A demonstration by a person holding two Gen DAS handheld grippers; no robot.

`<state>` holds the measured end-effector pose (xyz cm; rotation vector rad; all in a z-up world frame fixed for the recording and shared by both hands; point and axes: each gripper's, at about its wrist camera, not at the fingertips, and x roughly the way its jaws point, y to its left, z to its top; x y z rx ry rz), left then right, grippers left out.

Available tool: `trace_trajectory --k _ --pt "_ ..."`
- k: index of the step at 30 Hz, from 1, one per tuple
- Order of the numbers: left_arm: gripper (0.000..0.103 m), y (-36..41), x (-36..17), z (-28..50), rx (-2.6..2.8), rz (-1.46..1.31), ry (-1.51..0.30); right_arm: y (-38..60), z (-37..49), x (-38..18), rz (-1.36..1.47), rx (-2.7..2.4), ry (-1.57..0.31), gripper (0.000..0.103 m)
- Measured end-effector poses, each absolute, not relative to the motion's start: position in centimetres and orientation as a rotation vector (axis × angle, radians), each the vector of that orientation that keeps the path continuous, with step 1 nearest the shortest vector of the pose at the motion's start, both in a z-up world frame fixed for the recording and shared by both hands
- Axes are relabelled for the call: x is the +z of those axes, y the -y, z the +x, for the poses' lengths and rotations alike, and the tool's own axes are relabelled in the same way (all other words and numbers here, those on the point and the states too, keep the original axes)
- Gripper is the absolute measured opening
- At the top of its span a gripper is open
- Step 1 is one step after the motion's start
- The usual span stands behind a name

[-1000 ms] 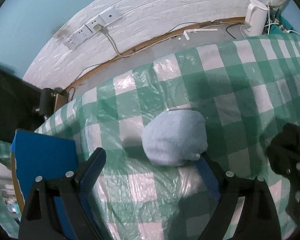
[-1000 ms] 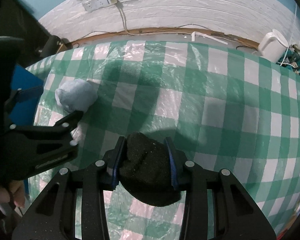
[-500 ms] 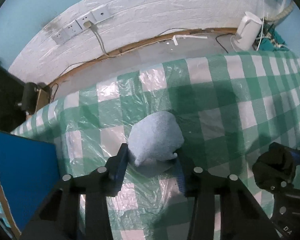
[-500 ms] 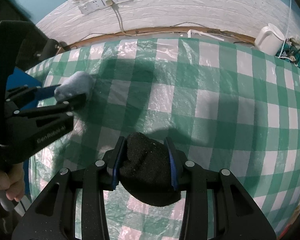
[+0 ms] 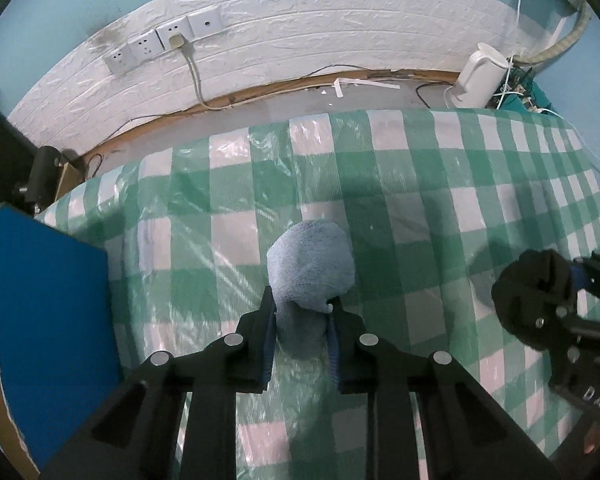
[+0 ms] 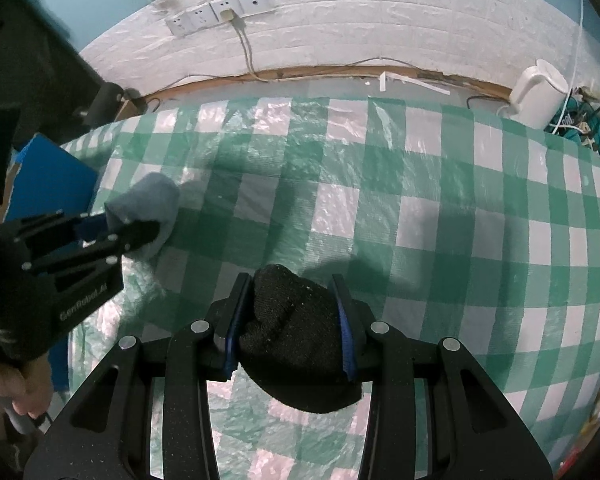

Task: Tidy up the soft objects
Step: 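Carry the black and grey socks over the box with both tools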

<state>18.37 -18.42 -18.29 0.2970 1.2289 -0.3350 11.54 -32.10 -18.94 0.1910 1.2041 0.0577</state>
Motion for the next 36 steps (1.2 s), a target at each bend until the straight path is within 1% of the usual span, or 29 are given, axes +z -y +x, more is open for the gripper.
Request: trace_trajectory --k 13,36 --pt "0.021 16.8 -16.2 15.0 -0.337 0.301 -1.202 30.8 9.9 -16.4 0.159 0.071 -1.176 0.038" --pt "0.021 13.1 -8.7 8.7 -0.251 0.342 -1.067 26.4 6.6 -9.6 0.071 0.133 -1.097 0.037"
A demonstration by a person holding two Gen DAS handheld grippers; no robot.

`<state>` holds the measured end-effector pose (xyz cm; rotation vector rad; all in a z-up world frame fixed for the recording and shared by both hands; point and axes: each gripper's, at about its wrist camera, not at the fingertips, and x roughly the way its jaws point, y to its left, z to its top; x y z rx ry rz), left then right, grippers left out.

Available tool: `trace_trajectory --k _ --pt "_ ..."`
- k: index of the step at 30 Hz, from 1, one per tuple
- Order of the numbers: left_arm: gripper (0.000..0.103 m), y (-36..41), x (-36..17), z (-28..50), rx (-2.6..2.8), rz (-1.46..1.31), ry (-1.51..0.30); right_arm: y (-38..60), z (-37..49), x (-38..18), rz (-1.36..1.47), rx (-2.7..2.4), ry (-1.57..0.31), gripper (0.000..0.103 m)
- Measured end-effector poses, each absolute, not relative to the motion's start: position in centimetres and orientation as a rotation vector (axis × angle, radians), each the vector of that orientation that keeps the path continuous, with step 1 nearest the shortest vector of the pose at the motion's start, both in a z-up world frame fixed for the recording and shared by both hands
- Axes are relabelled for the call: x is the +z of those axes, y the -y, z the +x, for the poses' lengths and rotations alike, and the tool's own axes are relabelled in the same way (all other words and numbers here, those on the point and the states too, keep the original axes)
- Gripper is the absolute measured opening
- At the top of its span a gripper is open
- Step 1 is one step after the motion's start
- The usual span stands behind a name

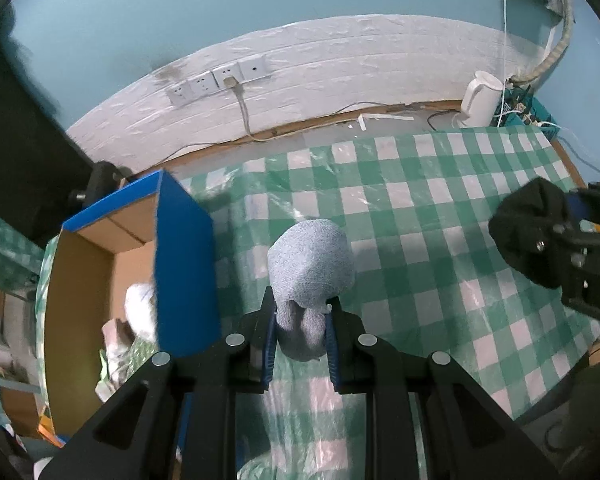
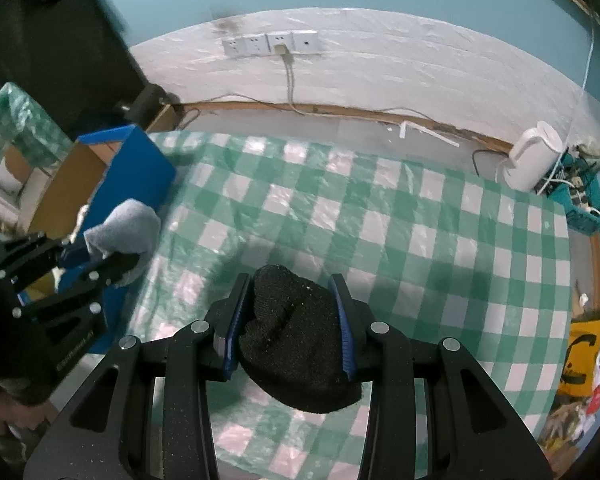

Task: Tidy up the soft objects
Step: 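Carry the black and grey socks over the box with both tools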

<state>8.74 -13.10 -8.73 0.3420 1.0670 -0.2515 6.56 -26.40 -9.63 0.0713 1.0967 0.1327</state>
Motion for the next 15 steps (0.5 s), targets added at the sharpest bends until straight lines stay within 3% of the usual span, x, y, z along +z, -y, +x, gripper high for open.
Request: trace_trajectory --k 15 --pt "0.021 6.6 -6.0 7.0 -0.156 0.269 -1.028 20.0 6.0 -6.6 -0.006 0.234 -1.045 0.038"
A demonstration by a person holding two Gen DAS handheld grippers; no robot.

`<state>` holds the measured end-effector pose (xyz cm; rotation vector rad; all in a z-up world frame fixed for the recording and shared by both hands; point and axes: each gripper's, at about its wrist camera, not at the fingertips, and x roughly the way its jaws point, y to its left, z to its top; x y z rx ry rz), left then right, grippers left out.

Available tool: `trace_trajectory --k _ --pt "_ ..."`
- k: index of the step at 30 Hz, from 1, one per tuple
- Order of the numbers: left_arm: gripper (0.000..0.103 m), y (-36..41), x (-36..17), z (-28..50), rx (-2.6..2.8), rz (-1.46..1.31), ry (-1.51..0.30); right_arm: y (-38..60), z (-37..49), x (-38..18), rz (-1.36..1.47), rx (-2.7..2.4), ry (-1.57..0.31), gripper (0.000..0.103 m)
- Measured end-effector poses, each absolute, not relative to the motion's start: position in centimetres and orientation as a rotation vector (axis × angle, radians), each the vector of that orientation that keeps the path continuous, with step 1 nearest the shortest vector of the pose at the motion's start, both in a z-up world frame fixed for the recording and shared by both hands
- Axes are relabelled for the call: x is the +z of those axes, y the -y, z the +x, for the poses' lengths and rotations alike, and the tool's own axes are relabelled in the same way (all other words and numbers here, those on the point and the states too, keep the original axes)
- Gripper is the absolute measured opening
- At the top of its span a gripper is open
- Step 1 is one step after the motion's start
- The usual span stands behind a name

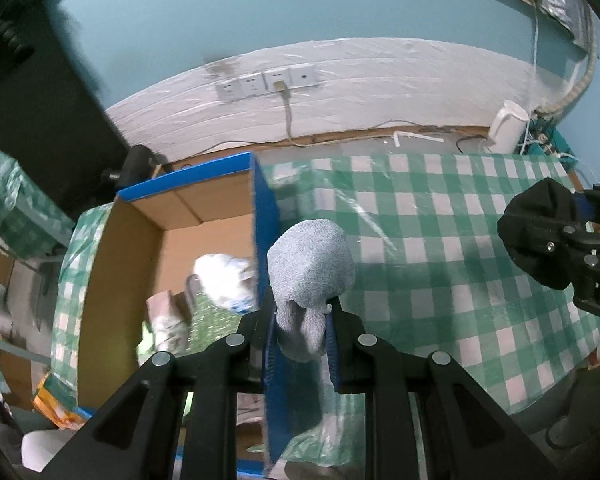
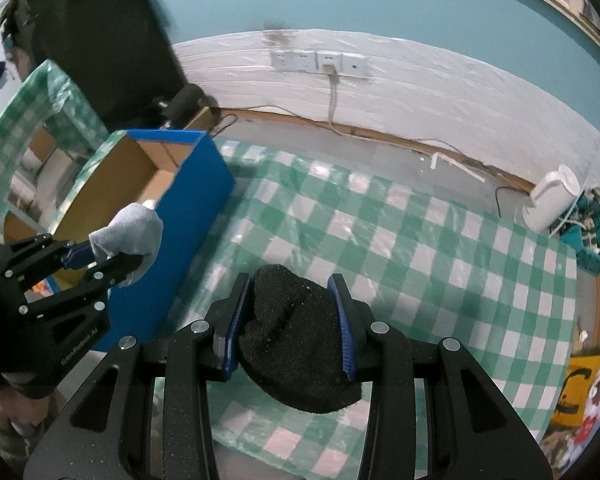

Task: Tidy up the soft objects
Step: 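Carry the black and grey socks over the box with both tools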

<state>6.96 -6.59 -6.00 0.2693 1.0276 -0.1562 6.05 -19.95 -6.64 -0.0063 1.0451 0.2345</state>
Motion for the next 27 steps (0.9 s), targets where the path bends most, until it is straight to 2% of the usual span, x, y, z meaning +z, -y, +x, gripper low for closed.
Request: trace_trajectory --k 13,27 --pt "0.021 0.2 -4.6 6.0 -0.058 0.207 -0.994 12.6 7.0 -4.9 -0.062 0.351 -1.017 0.038" --pt "0.021 -6.7 -5.1 6.5 0.046 0.132 -1.005 5.7 8.5 -5.6 -0.114 0.45 -1.032 0.038"
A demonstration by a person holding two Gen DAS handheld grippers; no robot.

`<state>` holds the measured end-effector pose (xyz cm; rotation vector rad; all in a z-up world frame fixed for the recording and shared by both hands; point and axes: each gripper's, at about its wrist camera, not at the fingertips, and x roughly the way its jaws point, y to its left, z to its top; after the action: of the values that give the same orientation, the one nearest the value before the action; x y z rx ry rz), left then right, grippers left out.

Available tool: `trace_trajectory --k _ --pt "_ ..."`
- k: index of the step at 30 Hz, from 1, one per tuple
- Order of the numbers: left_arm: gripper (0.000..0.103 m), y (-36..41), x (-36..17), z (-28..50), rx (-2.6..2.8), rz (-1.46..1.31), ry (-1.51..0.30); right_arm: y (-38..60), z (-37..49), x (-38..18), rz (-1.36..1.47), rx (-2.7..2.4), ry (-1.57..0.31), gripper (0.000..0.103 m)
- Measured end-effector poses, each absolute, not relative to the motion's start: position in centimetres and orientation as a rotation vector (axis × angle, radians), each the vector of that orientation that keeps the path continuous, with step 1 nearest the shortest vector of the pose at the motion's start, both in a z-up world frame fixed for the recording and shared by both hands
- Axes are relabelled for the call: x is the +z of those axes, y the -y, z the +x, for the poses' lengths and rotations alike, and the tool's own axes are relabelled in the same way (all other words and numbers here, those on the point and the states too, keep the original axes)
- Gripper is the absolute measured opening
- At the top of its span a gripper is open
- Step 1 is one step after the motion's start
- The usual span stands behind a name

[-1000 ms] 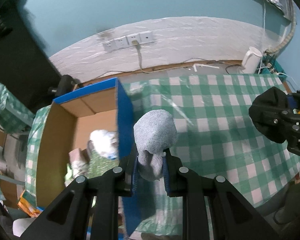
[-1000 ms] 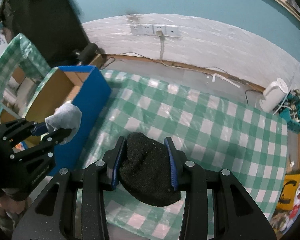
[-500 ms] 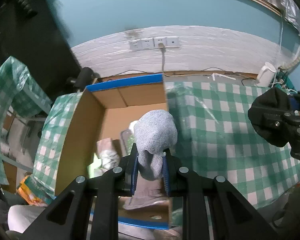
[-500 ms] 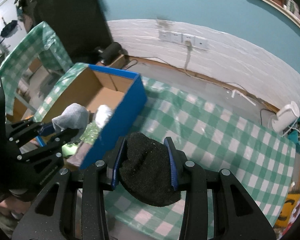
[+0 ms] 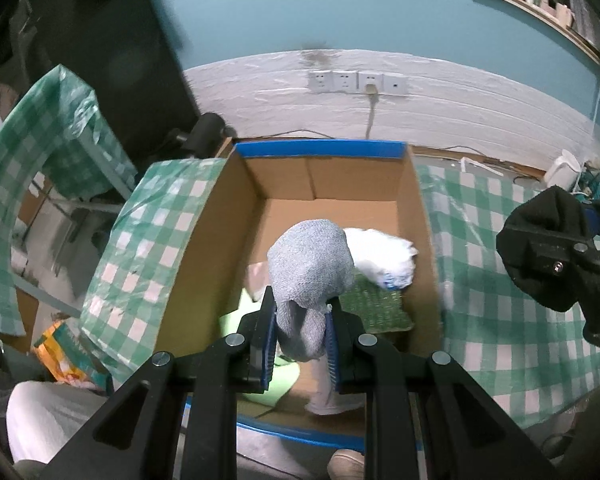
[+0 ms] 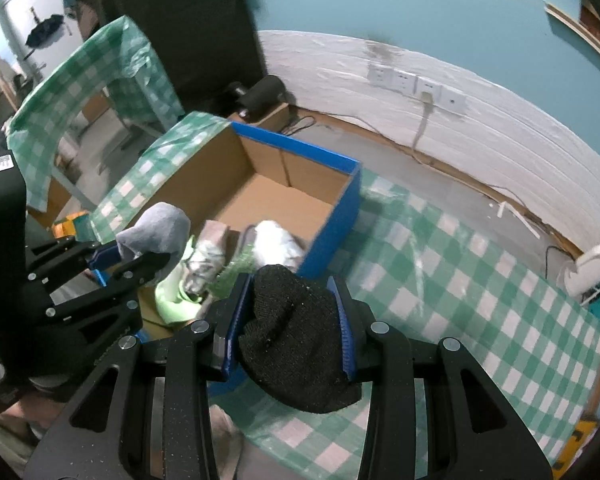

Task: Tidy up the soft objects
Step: 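Carry the black and grey socks over the box with both tools, then open both tools to drop the socks into the box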

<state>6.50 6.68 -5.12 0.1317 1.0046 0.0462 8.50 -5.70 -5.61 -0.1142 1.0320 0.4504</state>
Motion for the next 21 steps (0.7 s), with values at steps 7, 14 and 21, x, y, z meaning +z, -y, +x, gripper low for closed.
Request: trace_trajectory --k 7,14,21 --pt "0.021 -9.1 -6.4 6.8 0.085 0.104 -1.032 2.4 9.5 -6.6 -0.138 0.494 -1.053 0.038" --pt "0.021 -11.5 -8.1 7.4 0.122 0.077 -1.071 -0.1 10.8 -8.1 -0.141 0.528 -1.085 0.038" --pt "0.026 -12.8 -10.1 8.2 0.149 0.054 -1.127 -1.7 11.8 -10.4 -0.128 0.555 -1.126 0.04"
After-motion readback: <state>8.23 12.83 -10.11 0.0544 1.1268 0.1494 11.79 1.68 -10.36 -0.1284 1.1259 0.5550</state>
